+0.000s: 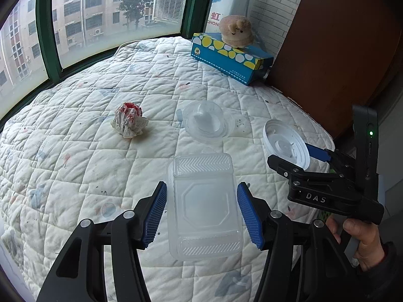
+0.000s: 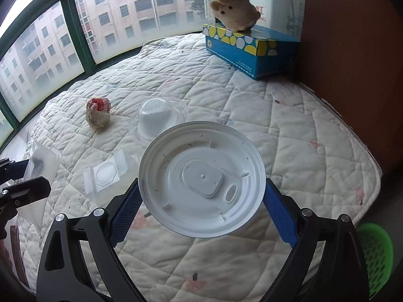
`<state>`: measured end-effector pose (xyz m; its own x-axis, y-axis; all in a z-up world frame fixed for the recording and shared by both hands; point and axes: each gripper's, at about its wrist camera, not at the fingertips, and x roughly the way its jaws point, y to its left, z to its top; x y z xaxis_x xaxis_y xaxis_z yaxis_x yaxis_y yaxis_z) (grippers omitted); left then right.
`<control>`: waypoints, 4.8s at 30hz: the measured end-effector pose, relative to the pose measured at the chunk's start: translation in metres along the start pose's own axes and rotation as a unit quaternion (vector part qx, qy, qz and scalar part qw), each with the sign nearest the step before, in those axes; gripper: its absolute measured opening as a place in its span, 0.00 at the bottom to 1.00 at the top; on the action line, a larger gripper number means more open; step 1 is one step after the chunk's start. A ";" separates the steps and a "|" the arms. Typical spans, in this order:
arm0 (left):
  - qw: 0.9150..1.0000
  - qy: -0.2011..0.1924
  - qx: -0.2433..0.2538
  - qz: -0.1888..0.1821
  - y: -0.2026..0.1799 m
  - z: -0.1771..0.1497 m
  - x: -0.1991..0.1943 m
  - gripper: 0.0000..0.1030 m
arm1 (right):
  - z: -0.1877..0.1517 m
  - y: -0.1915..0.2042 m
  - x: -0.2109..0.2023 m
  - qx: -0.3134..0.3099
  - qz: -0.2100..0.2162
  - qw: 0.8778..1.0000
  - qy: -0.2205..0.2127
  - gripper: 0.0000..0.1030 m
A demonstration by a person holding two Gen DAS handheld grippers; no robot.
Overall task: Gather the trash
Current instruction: 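Release the white lid into the basket while the left tool carries the container, then lower the clear container into the basket and open the left tool, then reach the left tool to the crumpled white-and-red paper ball and close on it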
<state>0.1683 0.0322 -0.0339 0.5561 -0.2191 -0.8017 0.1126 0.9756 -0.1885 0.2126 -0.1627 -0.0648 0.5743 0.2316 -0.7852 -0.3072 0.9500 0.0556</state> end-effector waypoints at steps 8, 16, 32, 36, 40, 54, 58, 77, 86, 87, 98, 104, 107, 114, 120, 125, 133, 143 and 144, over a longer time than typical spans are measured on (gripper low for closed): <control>1.000 -0.002 0.024 -0.020 -0.038 -0.009 -0.006 0.54 | -0.037 -0.030 -0.042 0.042 -0.030 0.999 -0.010 0.89; 0.997 0.006 0.057 -0.044 -0.086 -0.020 -0.002 0.54 | -0.080 -0.073 -0.072 0.093 -0.068 0.993 -0.006 0.89; 0.990 0.024 0.116 -0.077 -0.164 -0.035 0.010 0.54 | -0.144 -0.142 -0.120 0.161 -0.137 0.977 -0.004 0.89; 0.988 0.030 0.127 -0.083 -0.177 -0.038 0.013 0.54 | -0.155 -0.152 -0.129 0.173 -0.147 0.974 -0.003 0.89; 0.986 0.034 0.136 -0.091 -0.191 -0.041 0.017 0.54 | -0.165 -0.162 -0.137 0.185 -0.156 0.970 -0.002 0.90; 0.979 0.050 0.162 -0.114 -0.232 -0.048 0.031 0.54 | -0.189 -0.195 -0.160 0.219 -0.179 0.959 -0.005 0.90; 0.976 0.054 0.171 -0.121 -0.245 -0.051 0.033 0.54 | -0.194 -0.200 -0.170 0.224 -0.182 0.957 -0.010 0.90; 0.963 0.092 0.209 -0.146 -0.307 -0.066 0.069 0.55 | -0.208 -0.214 -0.219 0.246 -0.201 0.947 -0.051 0.90; 0.955 0.109 0.219 -0.168 -0.328 -0.073 0.084 0.69 | -0.214 -0.218 -0.226 0.257 -0.197 0.944 -0.057 0.90; 0.955 0.108 0.218 -0.170 -0.329 -0.074 0.084 0.70 | -0.214 -0.217 -0.226 0.257 -0.196 0.944 -0.058 0.90; 0.965 0.078 0.205 -0.143 -0.291 -0.062 0.059 0.70 | -0.206 -0.205 -0.220 0.250 -0.173 0.951 -0.061 0.90; 0.978 0.055 0.172 -0.107 -0.240 -0.039 0.040 0.70 | -0.189 -0.186 -0.206 0.233 -0.148 0.959 -0.061 0.90; 0.984 0.043 0.152 -0.086 -0.210 -0.027 0.033 0.70 | -0.178 -0.173 -0.199 0.221 -0.136 0.964 -0.062 0.90; 0.994 0.010 0.106 -0.033 -0.134 0.001 0.014 0.70 | -0.149 -0.138 -0.177 0.185 -0.107 0.975 -0.057 0.90; 0.998 -0.009 0.056 0.026 -0.054 0.031 0.009 0.70 | -0.123 -0.101 -0.159 0.152 -0.086 0.983 -0.053 0.90; 0.996 -0.013 0.027 0.086 0.006 0.048 0.022 0.70 | -0.100 -0.072 -0.141 0.126 -0.068 0.989 -0.046 0.90; 0.993 0.005 -0.026 0.111 0.084 0.073 0.058 0.70 | -0.071 -0.026 -0.112 0.097 -0.042 0.994 -0.030 0.90; 0.993 0.034 -0.059 0.091 0.118 0.089 0.101 0.70 | -0.045 0.024 -0.076 0.070 -0.011 0.997 -0.010 0.90; 0.994 0.036 -0.060 0.088 0.120 0.090 0.105 0.69 | -0.043 0.028 -0.073 0.068 -0.009 0.998 -0.008 0.90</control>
<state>0.3138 0.1272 -0.0895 0.4968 -0.0494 -0.8664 -0.0830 0.9911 -0.1041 0.1298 -0.1621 -0.0328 0.5907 0.2165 -0.7773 -0.1919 0.9734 0.1253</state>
